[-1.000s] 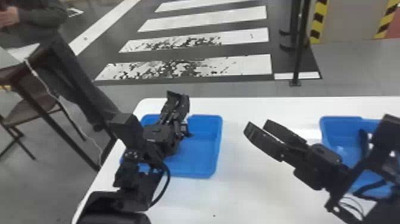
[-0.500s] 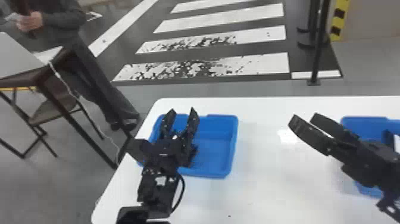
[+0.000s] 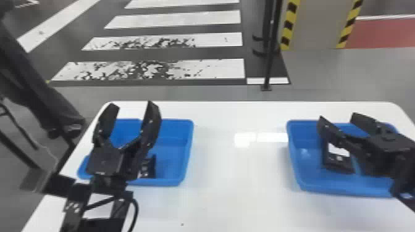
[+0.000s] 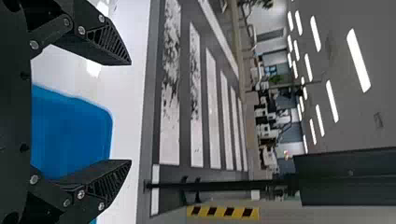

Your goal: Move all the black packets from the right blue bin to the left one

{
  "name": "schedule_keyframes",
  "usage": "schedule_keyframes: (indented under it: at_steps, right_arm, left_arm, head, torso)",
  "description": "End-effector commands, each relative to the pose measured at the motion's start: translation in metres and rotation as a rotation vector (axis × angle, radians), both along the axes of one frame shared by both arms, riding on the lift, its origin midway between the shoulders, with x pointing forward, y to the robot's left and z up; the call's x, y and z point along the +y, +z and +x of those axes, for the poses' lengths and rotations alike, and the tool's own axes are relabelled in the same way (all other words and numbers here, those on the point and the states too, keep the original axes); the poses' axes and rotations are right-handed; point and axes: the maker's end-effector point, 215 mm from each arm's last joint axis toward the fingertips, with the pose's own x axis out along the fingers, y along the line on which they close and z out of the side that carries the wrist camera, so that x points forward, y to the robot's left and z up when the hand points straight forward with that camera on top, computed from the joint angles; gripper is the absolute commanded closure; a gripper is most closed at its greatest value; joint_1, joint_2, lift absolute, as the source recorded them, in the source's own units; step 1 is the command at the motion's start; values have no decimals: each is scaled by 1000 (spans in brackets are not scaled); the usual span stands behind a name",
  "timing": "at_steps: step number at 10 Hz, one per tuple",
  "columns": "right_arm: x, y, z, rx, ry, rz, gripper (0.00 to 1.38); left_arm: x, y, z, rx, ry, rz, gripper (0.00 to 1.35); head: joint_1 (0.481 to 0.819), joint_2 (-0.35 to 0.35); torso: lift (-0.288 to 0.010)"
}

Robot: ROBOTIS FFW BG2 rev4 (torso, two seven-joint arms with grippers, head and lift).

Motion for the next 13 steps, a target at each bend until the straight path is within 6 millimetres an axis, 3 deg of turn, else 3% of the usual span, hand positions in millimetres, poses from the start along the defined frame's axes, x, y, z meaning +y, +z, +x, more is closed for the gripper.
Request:
schedule_keyframes:
  at_steps: [1, 2, 4, 5, 9, 13]
  right_arm:
    - [-50, -30, 3, 69, -97, -49, 311]
    - [-76, -50, 3, 120, -147, -80, 311]
    - [-96, -95, 13, 214, -191, -33, 311]
    - [-101, -104, 18, 232, -198, -23, 311]
    - [-83, -132, 28, 278, -153, 28, 312]
    - [-68, -142, 32, 293, -127, 34, 312]
  left_arm:
    - [-17, -6, -19, 9, -30, -93, 154]
    - [-26, -13, -21, 29, -53, -107, 154]
    - [-36, -25, -18, 67, -77, -92, 154]
    - [-39, -28, -18, 74, -79, -85, 154]
    - [-40, -28, -16, 71, -80, -70, 156]
    - [-40, -29, -16, 72, -82, -84, 153]
  head:
    - [695, 24]
    - [695, -38]
    - [695, -113]
    - [695, -142]
    - [695, -156]
    - [695, -129]
  torso:
    - [-140]
    - [-140]
    - [-140]
    - [-140]
    - [-140]
    - [-140]
